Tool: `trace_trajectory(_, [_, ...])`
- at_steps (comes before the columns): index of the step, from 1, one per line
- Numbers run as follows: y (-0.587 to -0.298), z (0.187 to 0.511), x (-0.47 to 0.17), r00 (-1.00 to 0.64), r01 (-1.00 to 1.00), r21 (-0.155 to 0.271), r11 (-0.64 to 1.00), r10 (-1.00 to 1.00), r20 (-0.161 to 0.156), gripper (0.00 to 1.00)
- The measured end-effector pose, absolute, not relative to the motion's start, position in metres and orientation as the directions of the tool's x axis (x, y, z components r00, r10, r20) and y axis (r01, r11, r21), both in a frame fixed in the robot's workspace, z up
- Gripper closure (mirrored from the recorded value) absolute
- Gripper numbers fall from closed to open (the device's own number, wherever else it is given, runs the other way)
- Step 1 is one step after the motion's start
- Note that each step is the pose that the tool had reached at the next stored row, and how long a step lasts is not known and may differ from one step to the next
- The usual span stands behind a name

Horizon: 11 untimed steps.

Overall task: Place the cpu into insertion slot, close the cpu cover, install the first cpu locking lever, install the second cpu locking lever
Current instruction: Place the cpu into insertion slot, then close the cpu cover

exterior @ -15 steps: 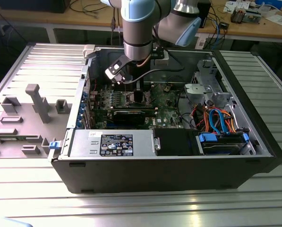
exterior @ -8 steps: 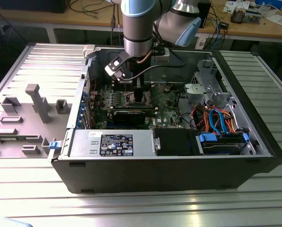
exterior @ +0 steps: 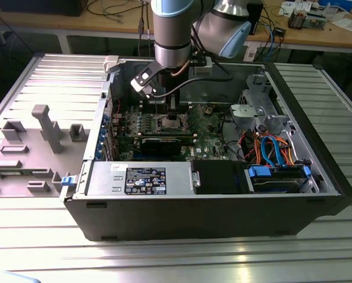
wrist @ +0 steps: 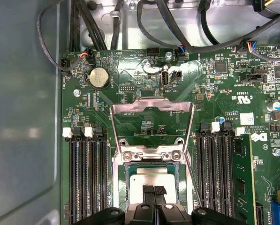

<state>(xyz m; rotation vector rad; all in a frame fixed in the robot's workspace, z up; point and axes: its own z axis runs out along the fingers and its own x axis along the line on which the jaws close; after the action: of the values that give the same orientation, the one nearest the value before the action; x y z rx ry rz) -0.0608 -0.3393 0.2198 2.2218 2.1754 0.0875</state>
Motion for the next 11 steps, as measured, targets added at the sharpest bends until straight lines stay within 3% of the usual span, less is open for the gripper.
trace_trajectory(11, [-0.3393, 0.2202, -0.0608, 0.021, 0.998, 0.061, -0.022, 1.000, 0.019, 0.89])
